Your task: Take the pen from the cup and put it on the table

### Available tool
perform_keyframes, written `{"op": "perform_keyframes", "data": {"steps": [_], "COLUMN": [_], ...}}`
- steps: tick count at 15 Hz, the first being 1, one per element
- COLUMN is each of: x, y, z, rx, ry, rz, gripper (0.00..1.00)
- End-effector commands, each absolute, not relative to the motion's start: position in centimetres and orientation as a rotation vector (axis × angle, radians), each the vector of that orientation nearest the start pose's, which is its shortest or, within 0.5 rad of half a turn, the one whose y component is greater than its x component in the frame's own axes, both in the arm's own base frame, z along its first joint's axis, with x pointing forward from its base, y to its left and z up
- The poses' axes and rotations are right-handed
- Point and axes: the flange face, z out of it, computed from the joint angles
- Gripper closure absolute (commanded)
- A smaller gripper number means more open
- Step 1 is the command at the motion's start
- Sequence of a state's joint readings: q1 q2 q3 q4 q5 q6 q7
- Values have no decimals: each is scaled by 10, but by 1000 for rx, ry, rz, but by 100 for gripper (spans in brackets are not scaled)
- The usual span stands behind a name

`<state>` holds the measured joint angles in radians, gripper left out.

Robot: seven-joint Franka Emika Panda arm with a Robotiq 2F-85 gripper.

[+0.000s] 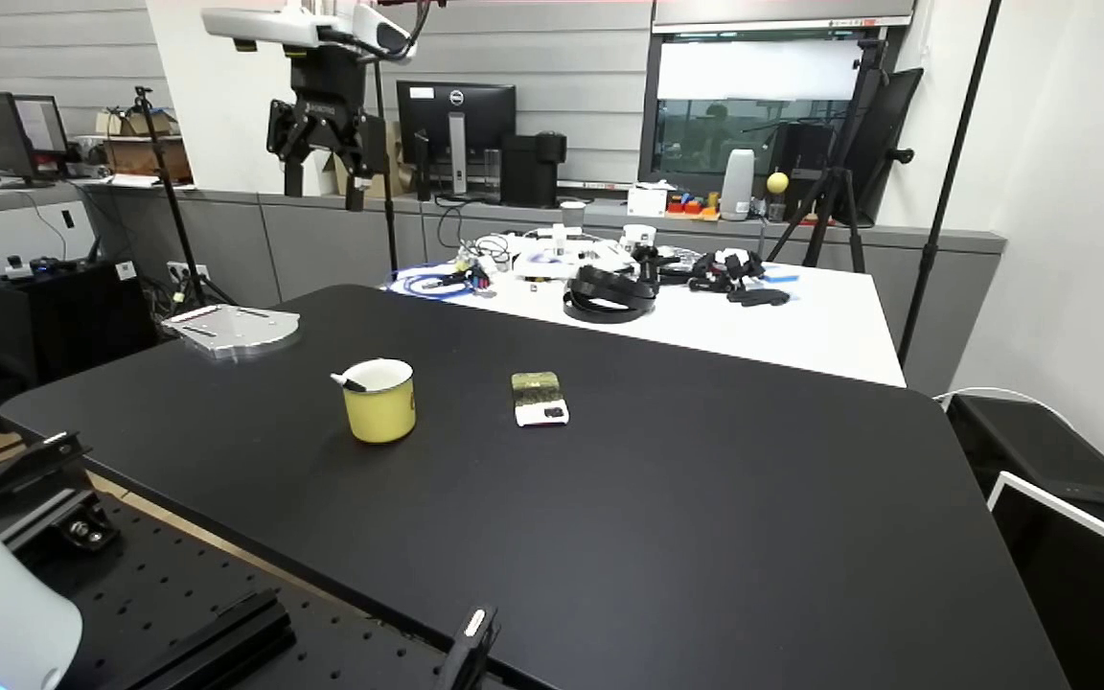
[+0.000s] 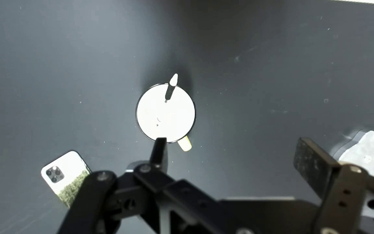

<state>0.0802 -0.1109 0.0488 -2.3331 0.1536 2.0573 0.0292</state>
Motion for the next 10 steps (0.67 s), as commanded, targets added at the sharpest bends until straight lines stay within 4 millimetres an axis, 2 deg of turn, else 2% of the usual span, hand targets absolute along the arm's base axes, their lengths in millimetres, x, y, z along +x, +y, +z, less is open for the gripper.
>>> {"op": "perform_keyframes", "data": {"steps": [1,7,10], "x": [498,510,509], "y": [60,32,24], "z": [336,266,242], "rx": [-3000,-2940,-2915], "ry": [91,199,221], "rz": [468,709,794], "gripper": [0,0,0]}}
